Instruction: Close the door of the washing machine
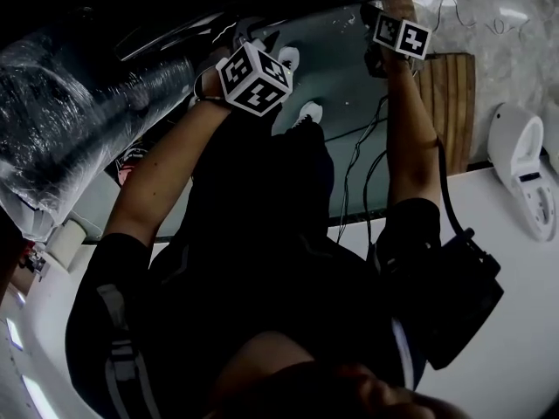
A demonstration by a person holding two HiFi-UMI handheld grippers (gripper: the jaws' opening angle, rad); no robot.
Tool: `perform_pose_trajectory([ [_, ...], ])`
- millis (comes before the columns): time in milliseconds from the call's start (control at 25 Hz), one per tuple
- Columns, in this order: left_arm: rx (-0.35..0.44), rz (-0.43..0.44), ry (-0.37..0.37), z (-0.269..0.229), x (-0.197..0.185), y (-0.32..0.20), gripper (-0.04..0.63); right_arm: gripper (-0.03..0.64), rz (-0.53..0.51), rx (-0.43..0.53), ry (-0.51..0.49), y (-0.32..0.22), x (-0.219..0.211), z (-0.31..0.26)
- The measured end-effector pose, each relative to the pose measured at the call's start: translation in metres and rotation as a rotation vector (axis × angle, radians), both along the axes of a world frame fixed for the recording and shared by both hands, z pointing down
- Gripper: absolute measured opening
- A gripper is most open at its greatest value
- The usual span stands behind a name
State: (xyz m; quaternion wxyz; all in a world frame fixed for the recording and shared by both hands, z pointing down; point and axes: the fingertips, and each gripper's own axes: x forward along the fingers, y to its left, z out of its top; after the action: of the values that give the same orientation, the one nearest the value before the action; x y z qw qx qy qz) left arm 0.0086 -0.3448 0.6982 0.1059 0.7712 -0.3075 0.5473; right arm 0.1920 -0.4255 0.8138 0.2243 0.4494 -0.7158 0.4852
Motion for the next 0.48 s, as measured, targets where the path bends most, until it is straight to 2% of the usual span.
perform_pose_trajectory([
  [80, -0.036, -0.011, 0.036, -0.003, 0.002, 0.008, 0.129, 0.003, -0.017, -0.017, 0.010, 0.005, -0.001, 0.000],
  [200, -0.099, -0.064, 0.146, -0.012, 0.006, 0.012, 0.129, 0.003, 0.054, -0.017, -0.078, 0.004, -0.002, -0.019],
  [280, -0.082, -0.085, 0.161, -0.018, 0.003, 0.008, 0.127, 0.003, 0.072, 0.012, -0.083, 0.005, 0.002, -0.034],
  [480, -0.048, -0.119, 0.179, -0.037, -0.005, 0.016, 0.103, 0.003, 0.050, 0.066, -0.012, 0.034, 0.004, -0.070],
])
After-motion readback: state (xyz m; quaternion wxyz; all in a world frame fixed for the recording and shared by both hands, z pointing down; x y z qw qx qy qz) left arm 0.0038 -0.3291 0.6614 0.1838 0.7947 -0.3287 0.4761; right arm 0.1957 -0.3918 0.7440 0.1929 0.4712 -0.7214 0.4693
